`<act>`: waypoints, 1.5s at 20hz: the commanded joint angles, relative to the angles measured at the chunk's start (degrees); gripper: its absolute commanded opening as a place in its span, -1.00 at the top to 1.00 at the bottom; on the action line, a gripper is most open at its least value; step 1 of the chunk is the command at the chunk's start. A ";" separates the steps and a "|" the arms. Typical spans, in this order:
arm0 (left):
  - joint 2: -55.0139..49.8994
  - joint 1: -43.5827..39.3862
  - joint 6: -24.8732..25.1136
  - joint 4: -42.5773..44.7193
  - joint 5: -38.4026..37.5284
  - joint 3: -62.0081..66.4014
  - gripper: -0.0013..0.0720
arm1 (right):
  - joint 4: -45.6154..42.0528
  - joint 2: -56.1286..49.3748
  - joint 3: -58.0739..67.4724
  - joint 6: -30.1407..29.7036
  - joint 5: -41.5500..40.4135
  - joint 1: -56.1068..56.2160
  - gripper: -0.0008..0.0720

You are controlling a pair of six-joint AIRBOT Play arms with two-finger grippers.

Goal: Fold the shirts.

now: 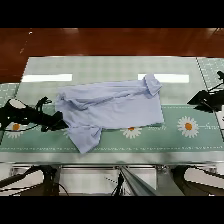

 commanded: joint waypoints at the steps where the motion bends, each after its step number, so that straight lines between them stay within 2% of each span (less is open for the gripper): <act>1: 0.04 -1.36 0.87 -0.61 3.08 0.22 0.91 | 3.37 0.02 -4.90 -0.61 -2.29 0.00 -0.55; 4: 1.05 -1.36 1.92 -0.61 3.06 0.24 0.91 | 7.04 -0.02 -11.52 -0.72 -7.56 1.99 -0.55; 8: 2.99 -1.36 1.95 -0.61 3.08 0.33 0.91 | 8.63 -0.02 -16.68 -1.64 -14.56 11.32 -0.55; 13: 4.22 -1.38 2.82 -0.76 3.58 0.33 0.91 | 13.44 -0.02 -17.66 1.86 -22.58 19.43 -0.56; 16: 4.22 -1.36 2.84 -2.78 5.09 0.35 0.91 | 10.64 -0.02 -17.66 4.90 -22.75 24.96 -0.54; 17: 4.22 -1.33 2.84 -3.43 5.60 0.39 0.91 | 9.51 -0.02 -17.66 6.51 -22.58 26.49 -0.42; 18: 4.22 -1.33 2.84 -3.65 5.66 0.72 0.91 | 9.33 0.00 -17.66 7.02 -22.38 27.23 0.04; 19: 4.24 -1.33 2.91 -3.65 5.25 1.46 0.91 | 10.40 0.09 -17.59 7.15 -21.68 27.47 0.76; 20: 4.42 -1.36 3.28 -3.65 4.37 2.78 0.91 | 12.31 0.46 -17.31 6.84 -20.26 27.26 0.92; 22: 6.71 -1.33 4.35 -3.65 2.84 7.23 0.91 | 14.88 3.34 -14.80 3.56 -16.26 26.25 0.92; 25: 14.86 -1.27 4.52 -4.04 3.78 18.53 0.91 | 15.39 13.03 -6.84 2.71 -13.00 24.76 0.92; 28: 24.76 -1.27 4.48 -4.24 6.32 33.20 0.91 | 14.86 25.49 4.09 3.56 -14.62 23.30 0.92; 30: 31.19 -1.27 4.50 -4.04 11.21 43.25 0.91 | 12.41 32.13 11.63 6.27 -17.81 21.73 0.92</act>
